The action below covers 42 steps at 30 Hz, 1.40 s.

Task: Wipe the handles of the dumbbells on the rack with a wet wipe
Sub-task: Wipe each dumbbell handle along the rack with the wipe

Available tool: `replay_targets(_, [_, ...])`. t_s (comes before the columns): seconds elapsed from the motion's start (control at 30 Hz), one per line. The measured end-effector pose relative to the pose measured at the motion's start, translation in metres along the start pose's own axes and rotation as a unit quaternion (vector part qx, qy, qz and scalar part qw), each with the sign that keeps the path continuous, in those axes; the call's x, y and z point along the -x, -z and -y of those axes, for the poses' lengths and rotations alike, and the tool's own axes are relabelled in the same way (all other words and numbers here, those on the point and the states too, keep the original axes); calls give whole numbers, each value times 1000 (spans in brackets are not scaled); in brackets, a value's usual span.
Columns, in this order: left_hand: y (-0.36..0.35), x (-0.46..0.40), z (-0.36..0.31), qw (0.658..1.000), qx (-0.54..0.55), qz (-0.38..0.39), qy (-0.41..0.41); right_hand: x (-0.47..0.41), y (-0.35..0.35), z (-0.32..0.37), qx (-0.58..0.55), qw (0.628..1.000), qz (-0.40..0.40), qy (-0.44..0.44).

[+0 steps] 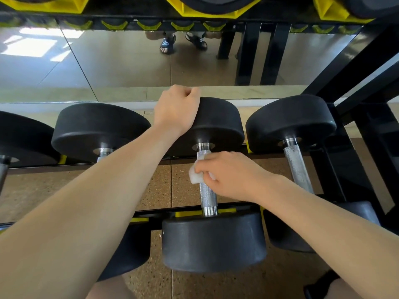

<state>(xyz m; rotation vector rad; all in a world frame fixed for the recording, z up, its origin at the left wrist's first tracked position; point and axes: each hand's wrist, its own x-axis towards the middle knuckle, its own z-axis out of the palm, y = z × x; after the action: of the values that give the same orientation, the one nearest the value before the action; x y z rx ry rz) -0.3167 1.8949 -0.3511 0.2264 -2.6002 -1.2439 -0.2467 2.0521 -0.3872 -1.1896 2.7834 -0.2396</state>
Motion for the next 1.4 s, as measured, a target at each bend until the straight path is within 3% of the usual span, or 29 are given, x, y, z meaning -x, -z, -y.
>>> replay_targets(0.1, [1,2,-1,1000,-5,-2,-1,10,2,-6,-167,984,-33,-49])
replay_targets(0.17, [1,3,-2,1000,-3,-1,0,6,2,-3,-175,983,-25,-51])
replay_targets(0.3, [1,4,-3,1000,-4,0,0,-3,2,9,-8,997,67,-30])
replay_targets(0.37, [2,3,-2,1000,-6,-2,-2,2,7,9,-68,987,141,-36])
replay_targets(0.47, [2,4,-3,1000,-7,-2,-2,21,13,-4,-257,927,262,-75])
replay_targets(0.6, [2,4,-3,1000,-9,-4,0,29,6,-25,-411,871,97,-251])
replay_targets(0.67, [2,5,-4,1000,-10,-4,1,31,-3,-20,-399,857,109,-306])
replay_targets(0.77, [2,4,-3,1000,-9,-5,3,26,-19,-5,-322,883,227,-253])
replay_targets(0.93, [0,4,-3,1000,-6,-4,6,20,0,3,-230,908,293,-193])
replay_targets(1.1, [0,2,-1,1000,-1,-6,4,15,33,28,-264,929,252,-70])
replay_targets(1.17, [-1,1,-1,1000,1,-6,4,8,27,36,-207,942,262,-32])
replay_targets(1.3, [-2,2,-1,1000,-2,-5,3,4,13,33,-144,941,303,-38])
replay_targets(1.4, [-1,1,-1,1000,-3,-5,1,18,19,20,-181,940,284,-51])
